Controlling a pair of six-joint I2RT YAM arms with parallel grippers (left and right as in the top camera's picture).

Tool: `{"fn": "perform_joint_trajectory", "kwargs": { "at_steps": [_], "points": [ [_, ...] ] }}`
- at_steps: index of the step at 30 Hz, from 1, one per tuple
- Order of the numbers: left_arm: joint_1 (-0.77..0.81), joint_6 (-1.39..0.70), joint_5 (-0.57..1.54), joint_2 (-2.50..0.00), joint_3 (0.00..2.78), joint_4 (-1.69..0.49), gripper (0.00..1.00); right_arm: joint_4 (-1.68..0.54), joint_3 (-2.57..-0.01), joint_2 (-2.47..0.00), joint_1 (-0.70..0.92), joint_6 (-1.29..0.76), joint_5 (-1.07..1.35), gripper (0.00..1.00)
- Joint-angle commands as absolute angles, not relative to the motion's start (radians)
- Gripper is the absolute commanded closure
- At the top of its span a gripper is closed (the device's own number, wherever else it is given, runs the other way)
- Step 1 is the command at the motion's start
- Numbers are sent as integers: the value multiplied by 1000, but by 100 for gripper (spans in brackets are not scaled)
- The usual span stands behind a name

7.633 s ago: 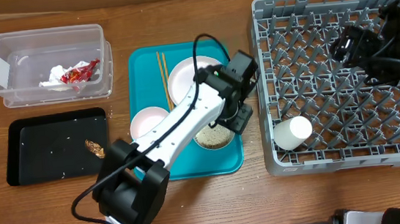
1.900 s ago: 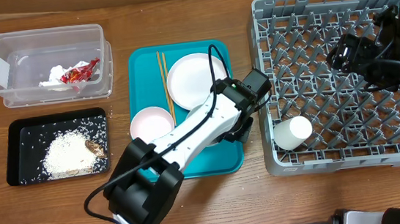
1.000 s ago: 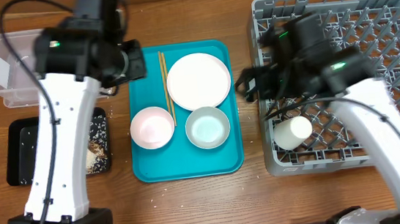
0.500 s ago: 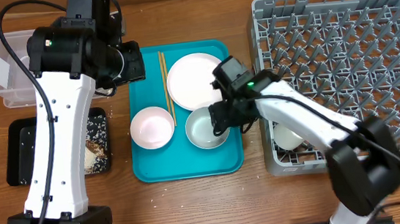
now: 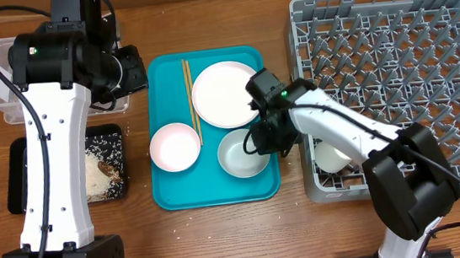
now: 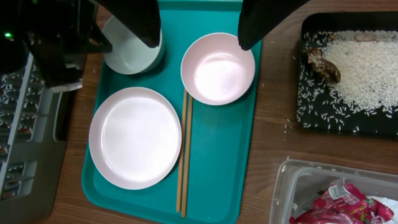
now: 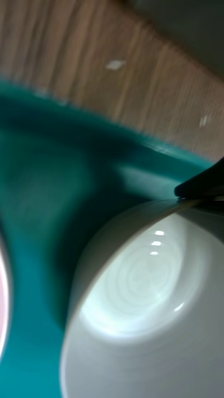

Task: Sort waste into correct bins and load items into the dishwasher
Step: 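Carry the grey bowl with the right gripper into the dish rack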

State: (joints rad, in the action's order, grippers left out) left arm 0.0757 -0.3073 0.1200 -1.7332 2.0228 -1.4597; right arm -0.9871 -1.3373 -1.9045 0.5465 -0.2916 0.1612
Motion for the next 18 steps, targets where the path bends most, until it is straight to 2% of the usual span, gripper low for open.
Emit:
{"fn": "perform_joint_trajectory", "kwargs": {
  "at_steps": [1,6,8,13,18],
  "points": [
    [70,-292,116,-1734,2031,-1460,57,-1064,-1486,-1806,527,-296,146,96],
    [70,-292,116,-1734,2031,-1478,57,-1165,-1703,-1692,509,-330,12,96],
    [70,-292,106,-1734,2031,-1480,57,-1153,-1747,-1653,499,-370,-152,96],
    [70,-292,21,-1734,2031,-1481,57,-1040,-1750,-1637,460,-450,-744,96],
    [70,-292,-12,-1734,2031,-1481,57,-921,-1740,-1719,378,-425,-962,96]
  ]
}}
